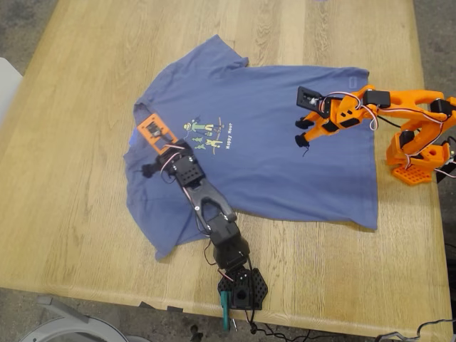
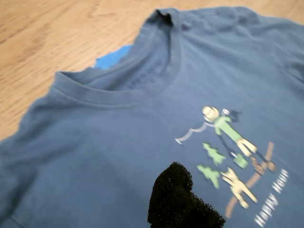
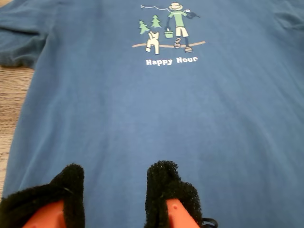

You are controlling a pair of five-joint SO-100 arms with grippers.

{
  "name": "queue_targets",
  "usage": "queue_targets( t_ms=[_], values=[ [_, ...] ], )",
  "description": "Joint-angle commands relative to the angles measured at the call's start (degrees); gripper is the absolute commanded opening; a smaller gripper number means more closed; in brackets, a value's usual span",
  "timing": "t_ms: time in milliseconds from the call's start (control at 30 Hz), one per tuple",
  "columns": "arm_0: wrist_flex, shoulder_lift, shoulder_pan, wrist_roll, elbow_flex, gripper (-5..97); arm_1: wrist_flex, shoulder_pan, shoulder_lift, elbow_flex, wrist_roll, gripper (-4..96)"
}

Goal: Fold a T-shirt

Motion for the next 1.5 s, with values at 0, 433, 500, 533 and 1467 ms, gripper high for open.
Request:
queue_targets(
  t_ms=[0,433,500,533,1467],
  values=[
    [-5.0,-0.4,-2.5,0.7,-1.8,54,-0.9,-1.1,0.5,0.0,0.8,20.3],
    [-12.0,-23.7,-6.1,1.5,-21.6,54,-5.0,-5.4,-3.2,0.4,0.9,18.9],
    [-11.8,-28.3,-6.1,1.6,-27.7,54,-5.1,-5.6,-3.2,1.0,0.9,18.7],
    [-11.7,-30.5,-6.1,1.7,-30.7,54,-5.3,-5.7,-3.1,1.2,0.9,18.7],
    [25.9,-78.5,-6.5,2.3,-107.1,46,-8.9,-7.0,-1.8,7.0,1.7,18.6]
  ],
)
